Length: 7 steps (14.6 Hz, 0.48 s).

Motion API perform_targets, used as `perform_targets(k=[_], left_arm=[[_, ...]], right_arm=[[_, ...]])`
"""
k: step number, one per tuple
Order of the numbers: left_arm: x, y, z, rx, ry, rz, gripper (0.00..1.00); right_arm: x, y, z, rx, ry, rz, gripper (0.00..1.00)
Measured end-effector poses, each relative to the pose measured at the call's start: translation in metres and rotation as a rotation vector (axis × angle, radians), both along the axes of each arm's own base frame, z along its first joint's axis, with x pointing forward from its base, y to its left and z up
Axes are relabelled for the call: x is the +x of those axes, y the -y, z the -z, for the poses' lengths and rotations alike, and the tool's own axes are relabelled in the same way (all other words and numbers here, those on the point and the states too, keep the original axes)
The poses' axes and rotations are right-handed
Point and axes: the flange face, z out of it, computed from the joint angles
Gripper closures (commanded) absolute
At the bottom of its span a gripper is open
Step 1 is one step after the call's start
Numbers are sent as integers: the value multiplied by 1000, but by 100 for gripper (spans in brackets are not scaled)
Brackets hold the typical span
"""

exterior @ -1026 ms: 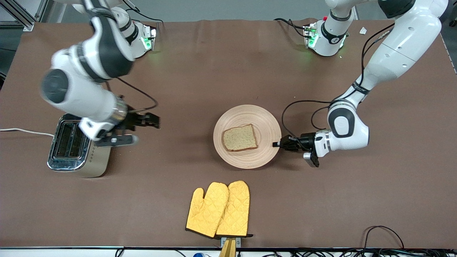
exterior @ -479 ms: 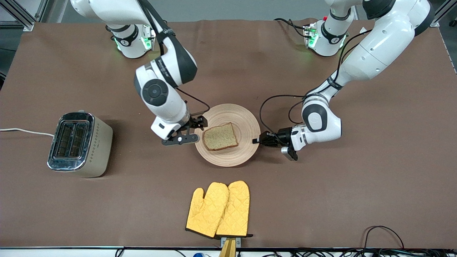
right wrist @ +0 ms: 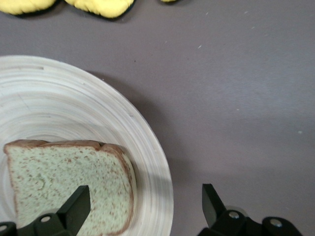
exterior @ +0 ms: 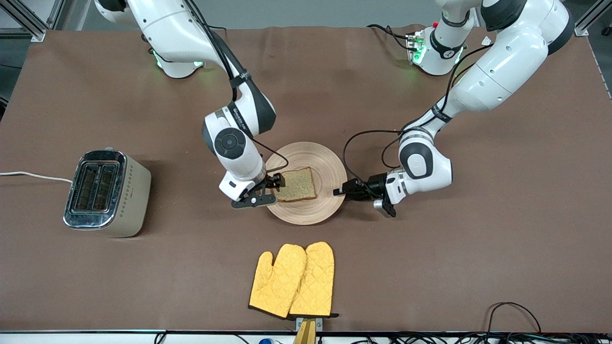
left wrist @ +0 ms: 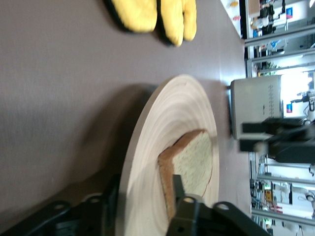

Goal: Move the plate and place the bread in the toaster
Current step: 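Grasp the bread slice with the right gripper while the left gripper withdraws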

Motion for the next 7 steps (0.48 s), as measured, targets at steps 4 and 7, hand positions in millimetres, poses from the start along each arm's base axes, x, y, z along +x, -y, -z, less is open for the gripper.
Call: perform_targets(k=[4,7], left_arm=[[43,-46,-19,34,24,-115,0],[81,-101,-44,119,80,-165,0]], right_arm=[[-7,-11,14,-5,0,-17,32],[-7,-14,12,-3,4,-23,41]])
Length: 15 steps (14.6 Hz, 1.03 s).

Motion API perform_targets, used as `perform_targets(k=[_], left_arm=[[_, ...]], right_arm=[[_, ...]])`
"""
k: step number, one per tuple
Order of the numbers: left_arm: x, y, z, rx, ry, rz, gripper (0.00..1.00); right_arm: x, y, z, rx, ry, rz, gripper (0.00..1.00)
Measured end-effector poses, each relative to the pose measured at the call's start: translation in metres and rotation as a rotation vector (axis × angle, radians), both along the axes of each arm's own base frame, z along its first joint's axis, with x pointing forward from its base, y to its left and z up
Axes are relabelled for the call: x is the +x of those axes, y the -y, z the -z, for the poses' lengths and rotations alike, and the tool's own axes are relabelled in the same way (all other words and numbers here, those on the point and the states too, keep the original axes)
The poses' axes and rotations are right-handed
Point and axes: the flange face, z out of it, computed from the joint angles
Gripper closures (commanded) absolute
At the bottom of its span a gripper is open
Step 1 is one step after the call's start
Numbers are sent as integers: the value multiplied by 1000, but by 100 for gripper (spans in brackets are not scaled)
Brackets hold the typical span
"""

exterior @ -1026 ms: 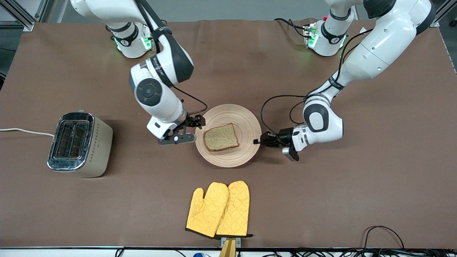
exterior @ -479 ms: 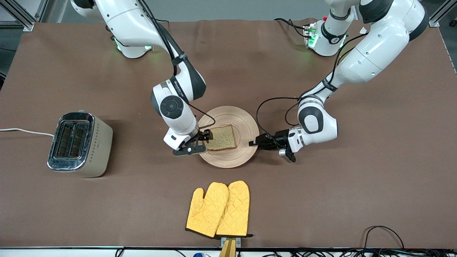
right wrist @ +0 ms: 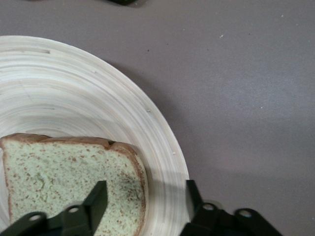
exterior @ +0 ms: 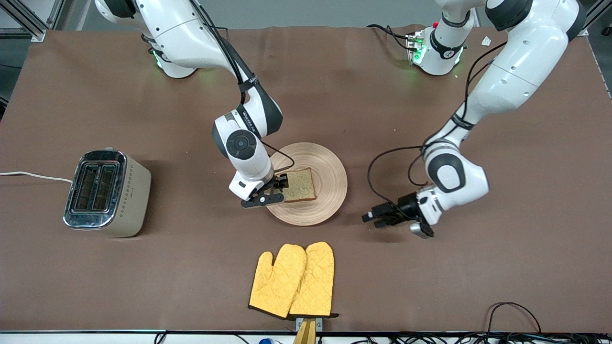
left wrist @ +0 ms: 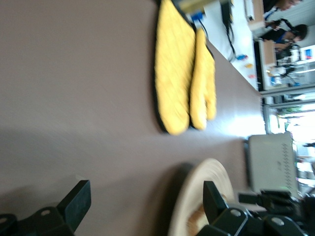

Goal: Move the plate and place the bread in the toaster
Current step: 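Grasp the bread slice with the right gripper while the left gripper withdraws, then lift the bread with the right gripper and carry it to the toaster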

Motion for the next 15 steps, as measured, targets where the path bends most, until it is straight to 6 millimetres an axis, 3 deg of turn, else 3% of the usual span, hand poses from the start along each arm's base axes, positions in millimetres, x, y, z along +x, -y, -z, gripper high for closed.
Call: perform_targets(k=[4,8,11,15], left_arm=[[49,-68,-55,122,-8,-3,0],[81,-133,-136,220,-54,-4,0],[78,-161,-198,336,-85,-9,0],[45,-171,-285,599,-159,35,0]], right_arm=[[-3,-3,1,-2,-3,-6,46],[-4,-2,7,-8,-11,-5,50],[-5,-1,17,-17,-20,-5,55],[-5,-3,17,-9,-24,3,61]])
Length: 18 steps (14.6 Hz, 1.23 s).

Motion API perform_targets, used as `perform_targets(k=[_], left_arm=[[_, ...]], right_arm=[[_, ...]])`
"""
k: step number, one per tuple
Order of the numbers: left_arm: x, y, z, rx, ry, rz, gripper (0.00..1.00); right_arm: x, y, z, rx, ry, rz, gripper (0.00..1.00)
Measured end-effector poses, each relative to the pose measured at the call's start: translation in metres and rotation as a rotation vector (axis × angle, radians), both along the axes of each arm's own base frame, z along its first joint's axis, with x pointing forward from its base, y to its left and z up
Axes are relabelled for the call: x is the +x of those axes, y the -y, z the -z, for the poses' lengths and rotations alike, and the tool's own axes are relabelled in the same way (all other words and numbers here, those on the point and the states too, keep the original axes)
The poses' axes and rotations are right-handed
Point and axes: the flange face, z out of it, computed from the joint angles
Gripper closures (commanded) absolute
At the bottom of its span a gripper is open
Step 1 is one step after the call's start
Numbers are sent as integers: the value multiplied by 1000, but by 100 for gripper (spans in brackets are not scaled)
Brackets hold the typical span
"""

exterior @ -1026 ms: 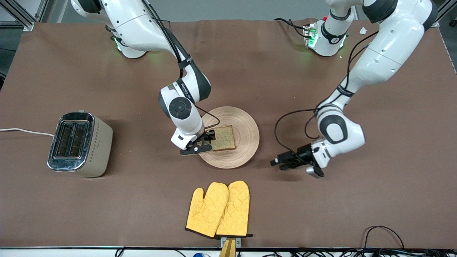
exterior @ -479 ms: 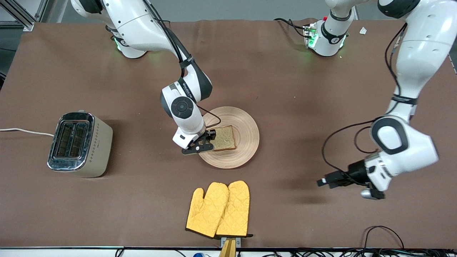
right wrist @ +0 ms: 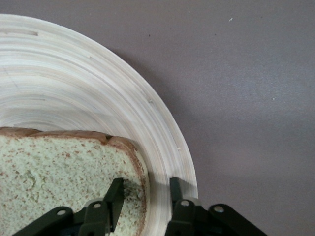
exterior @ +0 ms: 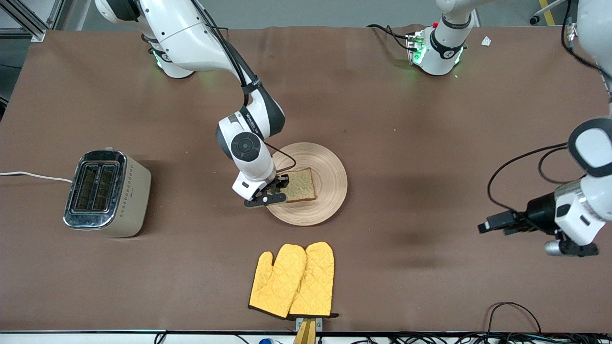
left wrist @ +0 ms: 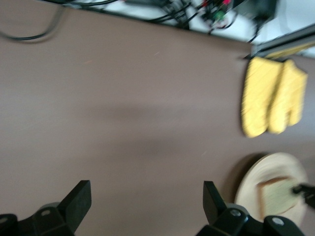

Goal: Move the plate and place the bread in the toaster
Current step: 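Lift the bread with the right gripper and carry it to the toaster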

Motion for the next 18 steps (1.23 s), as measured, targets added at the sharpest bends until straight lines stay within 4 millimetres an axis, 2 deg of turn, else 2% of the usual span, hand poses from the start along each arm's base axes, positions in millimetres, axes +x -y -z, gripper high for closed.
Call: perform_targets(k=[2,5,7,9,12,14,16,18], left_arm=[[-25,4,-47,131,-35,6,0],[-66,9,-110,264,-67,2,0],[-92,10,-148,333,-64,-1,0],[-110,11,-174,402,-43,-8,0],[-125,18,-200,434,-1,-12,0],[-135,21,-209,449,0,-14,0],[-145,25,-205,451,-44,-4,0],[-148,29,-192,398,-93,5,0]], right_arm=[[-2,-2,1,2,-3,-1,70],[-4,-6,2,4,-1,-4,96],[-5,-8,2,5,-1,-6,100],[-5,-8,2,5,-1,6,100],[-3,-9,-1,5,-2,9,100],[-1,-13,-10,-2,-22,18,100],[4,-22,-36,-17,-65,33,100],[9,-30,-76,-42,-118,26,100]])
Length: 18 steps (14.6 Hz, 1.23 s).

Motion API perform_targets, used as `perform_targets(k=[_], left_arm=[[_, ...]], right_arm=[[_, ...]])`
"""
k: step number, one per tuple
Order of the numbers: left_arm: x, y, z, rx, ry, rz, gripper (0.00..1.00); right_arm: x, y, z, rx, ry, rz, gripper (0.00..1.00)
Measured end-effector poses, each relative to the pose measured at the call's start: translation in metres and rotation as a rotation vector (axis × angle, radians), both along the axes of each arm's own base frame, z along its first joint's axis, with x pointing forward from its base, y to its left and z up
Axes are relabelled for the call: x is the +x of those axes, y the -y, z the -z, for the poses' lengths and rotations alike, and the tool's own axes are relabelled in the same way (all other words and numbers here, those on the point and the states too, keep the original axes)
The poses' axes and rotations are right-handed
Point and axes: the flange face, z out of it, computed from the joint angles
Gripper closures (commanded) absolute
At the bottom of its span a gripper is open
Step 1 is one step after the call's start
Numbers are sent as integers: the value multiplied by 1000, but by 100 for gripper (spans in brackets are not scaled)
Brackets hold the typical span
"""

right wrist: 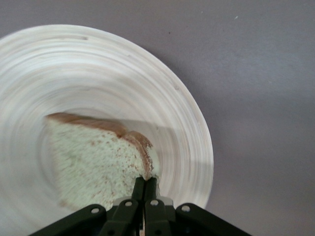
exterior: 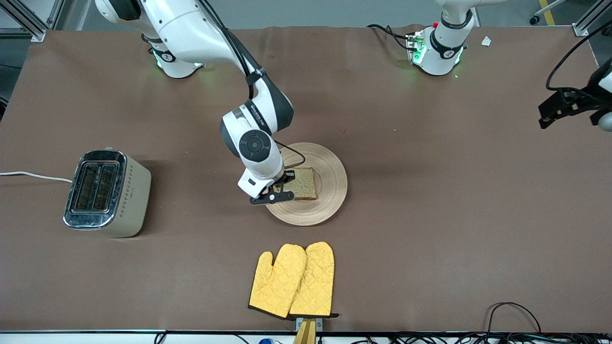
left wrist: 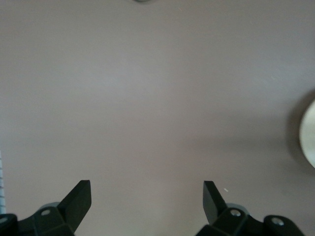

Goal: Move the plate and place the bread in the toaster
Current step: 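Lift the bread with the right gripper and carry it to the toaster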

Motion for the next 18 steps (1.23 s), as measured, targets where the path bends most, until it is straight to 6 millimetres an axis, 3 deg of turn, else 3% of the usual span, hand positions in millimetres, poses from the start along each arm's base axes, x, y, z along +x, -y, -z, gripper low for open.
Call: perform_targets(k=[2,5,8,13,18], left_arm=[[3,-2,13,-29,-22,-7,0],[5,0,16,-34,-19,-8,0],[6,2,16,-34,-19,-6,0],[9,5,19,-39,-9,5,0],[12,4,19,-40,-5,4,0]], right_arm=[[9,8,-32,-27,-40,5,100],[25,45,-50,-112,-70,9,100],[28,86,-73,-238,-112,23,100],[26,141,-140,-535,-41,11,100],[35,186,-150,-760,-23,47,100]])
